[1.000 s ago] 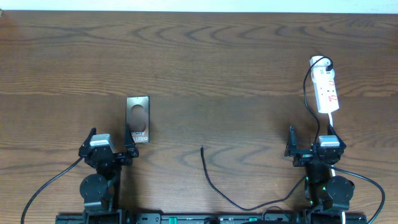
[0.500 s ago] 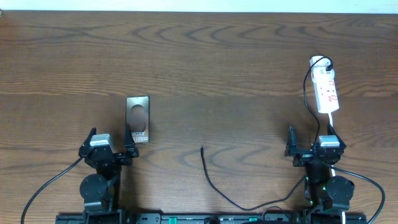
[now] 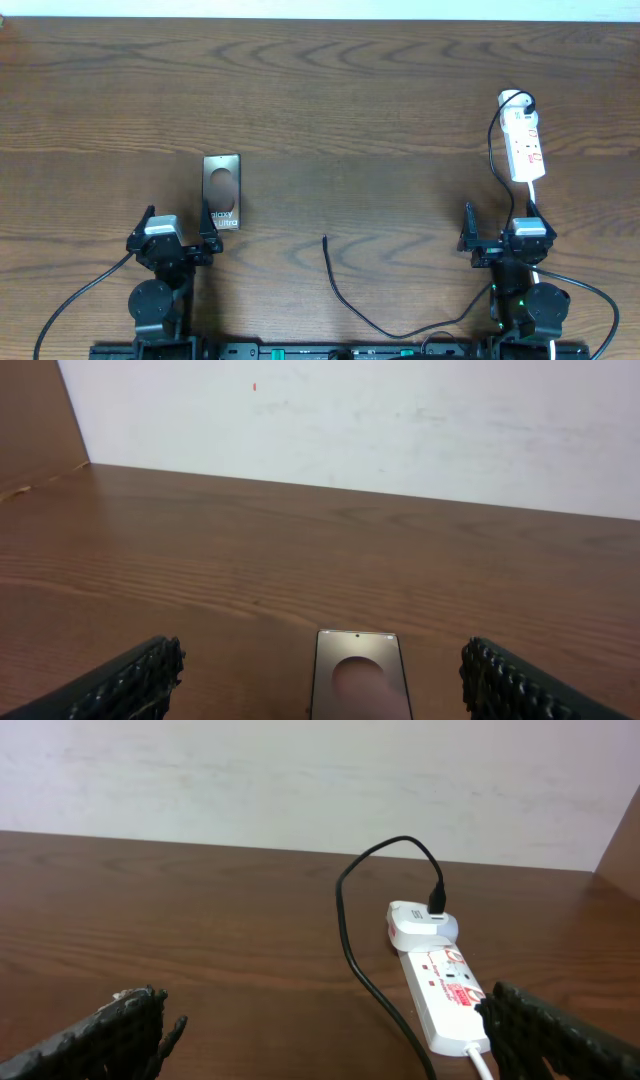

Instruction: Plug charger to phone and switch on socket

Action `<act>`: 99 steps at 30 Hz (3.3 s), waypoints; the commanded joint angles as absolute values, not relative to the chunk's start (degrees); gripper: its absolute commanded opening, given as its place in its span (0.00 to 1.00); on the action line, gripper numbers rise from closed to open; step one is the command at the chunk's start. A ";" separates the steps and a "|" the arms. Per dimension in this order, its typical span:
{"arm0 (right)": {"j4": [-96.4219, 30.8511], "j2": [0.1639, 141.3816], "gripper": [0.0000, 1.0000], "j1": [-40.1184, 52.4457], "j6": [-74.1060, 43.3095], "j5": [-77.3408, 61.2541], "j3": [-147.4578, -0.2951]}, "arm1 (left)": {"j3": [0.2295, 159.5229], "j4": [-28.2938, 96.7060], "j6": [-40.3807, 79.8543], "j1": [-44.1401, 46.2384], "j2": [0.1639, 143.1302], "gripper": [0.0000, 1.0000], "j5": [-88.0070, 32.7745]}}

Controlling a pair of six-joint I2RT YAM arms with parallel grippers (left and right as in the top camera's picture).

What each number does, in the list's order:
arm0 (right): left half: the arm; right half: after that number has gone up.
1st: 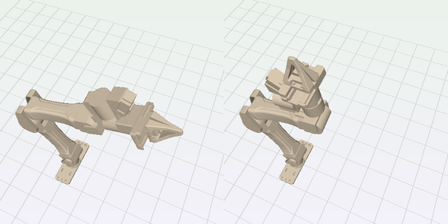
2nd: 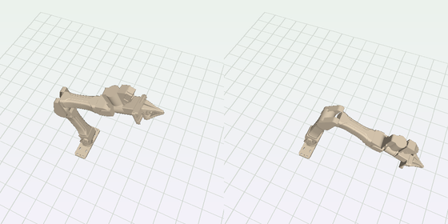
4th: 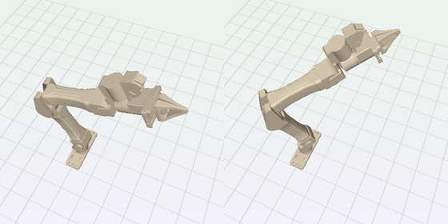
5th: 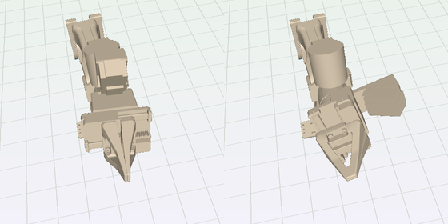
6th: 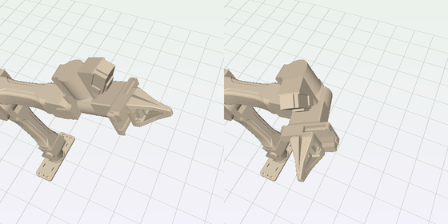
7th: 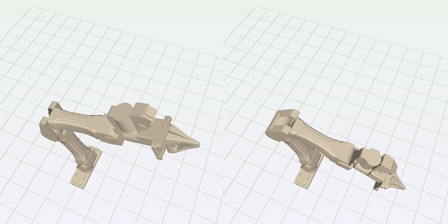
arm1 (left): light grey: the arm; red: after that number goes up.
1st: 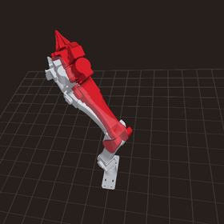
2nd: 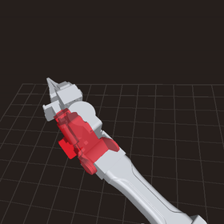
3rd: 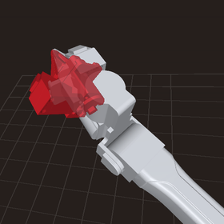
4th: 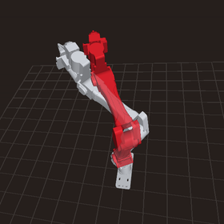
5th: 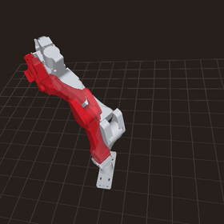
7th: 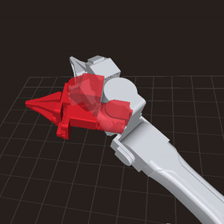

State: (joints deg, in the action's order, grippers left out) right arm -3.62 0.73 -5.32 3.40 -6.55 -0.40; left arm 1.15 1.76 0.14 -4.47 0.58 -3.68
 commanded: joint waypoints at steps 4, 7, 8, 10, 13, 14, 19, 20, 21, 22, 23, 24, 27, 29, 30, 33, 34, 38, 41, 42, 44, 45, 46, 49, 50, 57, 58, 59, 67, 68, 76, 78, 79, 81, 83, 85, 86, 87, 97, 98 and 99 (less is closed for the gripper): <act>-3.88 0.34 0.99 -4.93 3.92 -5.91 -0.32 | 0.23 3.84 -0.19 -4.71 0.23 0.91 -4.01; -3.88 0.34 0.99 -4.93 3.92 -5.91 -0.32 | 0.23 3.84 -0.19 -4.71 0.23 0.91 -4.01; -3.88 0.34 0.99 -4.93 3.92 -5.91 -0.32 | 0.23 3.84 -0.21 -4.71 0.23 0.91 -3.99; -3.88 0.34 0.99 -4.93 3.92 -5.91 -0.32 | 0.23 3.84 -0.19 -4.71 0.23 0.91 -3.99; -3.86 0.34 0.99 -4.93 3.92 -5.91 -0.32 | 0.23 3.84 -0.21 -4.71 0.23 0.91 -3.99; -3.88 0.34 0.99 -4.93 3.92 -5.91 -0.32 | 0.23 3.84 -0.19 -4.71 0.23 0.91 -3.99; -3.88 0.34 0.99 -4.93 3.92 -5.91 -0.32 | 0.23 3.84 -0.19 -4.71 0.23 0.91 -3.99; -3.88 0.34 0.99 -4.93 3.92 -5.91 -0.32 | 0.23 3.84 -0.19 -4.71 0.23 0.91 -3.99; -3.88 0.36 0.99 -4.93 3.92 -5.91 -0.32 | 0.23 3.84 -0.19 -4.71 0.23 0.91 -3.99; -3.88 0.36 0.99 -4.93 3.92 -5.91 -0.32 | 0.23 3.84 -0.19 -4.71 0.23 0.91 -3.99; -3.88 0.36 0.99 -4.93 3.92 -5.91 -0.32 | 0.23 3.84 -0.21 -4.71 0.23 0.91 -3.99; -3.88 0.36 0.99 -4.93 3.92 -5.91 -0.32 | 0.23 3.84 -0.21 -4.71 0.23 0.91 -3.99; -3.88 0.36 0.99 -4.93 3.92 -5.91 -0.32 | 0.23 3.84 -0.21 -4.71 0.23 0.91 -3.99; -3.88 0.36 0.99 -4.93 3.92 -5.91 -0.32 | 0.23 3.84 -0.19 -4.71 0.23 0.91 -3.99; -3.88 0.36 0.99 -4.93 3.92 -5.91 -0.32 | 0.23 3.84 -0.21 -4.71 0.23 0.91 -3.99; -3.88 0.36 0.99 -4.93 3.92 -5.91 -0.32 | 0.23 3.84 -0.19 -4.71 0.23 0.91 -4.01; -3.88 0.36 0.99 -4.93 3.92 -5.91 -0.32 | 0.23 3.81 -0.19 -4.71 0.23 0.91 -3.99; -3.88 0.36 0.99 -4.93 3.92 -5.91 -0.32 | 0.23 3.51 -0.21 -4.71 0.23 0.91 -4.01; -3.88 0.36 0.99 -4.93 3.92 -5.91 -0.32 | 0.27 1.87 -0.21 -4.71 0.23 0.91 -4.01; -3.88 0.36 0.99 -4.93 3.92 -5.91 -0.32 | 0.40 0.95 -0.21 -4.71 0.23 0.91 -4.01; -3.88 0.36 0.99 -4.93 3.92 -5.91 -0.32 | 1.76 -0.49 -0.25 -4.71 0.23 0.91 -4.01; -3.88 0.36 0.99 -4.93 3.92 -5.91 -0.32 | 2.33 -0.49 -0.45 -4.71 0.23 0.91 -4.01; -3.88 0.38 0.99 -4.93 3.92 -5.91 -0.32 | 2.94 -0.47 -0.45 -4.71 0.23 0.91 -4.01; -3.88 0.36 0.99 -4.93 3.92 -5.91 -0.32 | 4.84 -0.45 -0.45 -4.71 0.38 0.91 -4.03; -3.88 0.36 0.99 -4.93 3.92 -5.91 -0.32 | 5.67 -0.34 -0.43 -4.71 0.67 0.91 -4.03; -3.88 0.36 0.99 -4.93 3.92 -5.91 -0.32 | 16.75 -0.03 -0.40 -4.71 10.59 0.91 -4.03; -3.88 0.36 0.99 -4.93 3.92 -5.91 -0.32 | 18.68 -0.01 -0.38 -4.71 12.86 0.91 -4.03; -3.88 0.36 0.99 -4.93 3.92 -5.91 -0.32 | 20.51 0.16 -0.34 -4.71 15.09 0.91 -4.05; -3.88 0.36 0.99 -4.93 3.92 -5.91 -0.32 | 40.95 12.29 -0.12 -4.71 37.12 0.91 -7.05; -3.88 0.36 0.99 -4.93 3.92 -5.91 -0.32 | 43.62 14.55 0.08 -4.69 39.81 0.91 -7.09; -3.88 0.36 0.99 -4.93 3.92 -5.91 -0.32 | 68.20 40.71 0.19 -4.71 63.46 0.91 -8.54; -3.88 0.36 0.99 -4.93 3.92 -5.91 -0.32 | 73.34 47.24 -0.12 -4.69 68.73 0.91 -8.54; -3.88 0.36 0.99 -4.93 3.92 -5.91 -0.32 | 75.50 50.13 -0.38 -4.71 71.35 0.91 -8.51; -3.88 0.36 0.99 -4.93 3.92 -5.91 -0.32 | 77.89 53.39 -0.40 -4.69 74.96 0.91 -8.58; -3.88 0.38 0.99 -4.93 3.92 -5.91 -0.32 | 78.65 55.33 -0.38 -4.69 78.13 0.91 -8.58; -3.88 0.36 0.99 -4.93 3.92 -5.91 -0.32 | 78.63 56.64 -0.36 -4.71 80.36 0.91 -8.58; -3.88 0.36 0.99 -4.93 3.92 -5.91 -0.32 | 78.63 57.28 -0.36 -4.69 81.43 0.91 -8.58; -3.88 0.36 0.99 -4.93 3.92 -5.91 -0.32 | 78.61 57.71 -0.36 -4.71 82.41 0.91 -8.58; -3.88 0.36 0.99 -4.93 3.92 -5.91 -0.32 | 78.43 58.92 0.71 -4.69 88.90 0.98 -8.58; -3.88 0.36 0.99 -4.93 3.92 -5.91 -0.32 | 78.19 58.89 0.69 -4.69 89.14 0.98 -8.58; -3.88 0.36 0.99 -4.93 3.92 -5.91 -0.32 | 77.84 58.81 0.69 -4.69 89.43 0.98 -8.56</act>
State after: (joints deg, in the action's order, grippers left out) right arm -3.64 0.71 -5.32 3.42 -6.15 -0.40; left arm 77.56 58.57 0.23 -4.45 88.62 -8.47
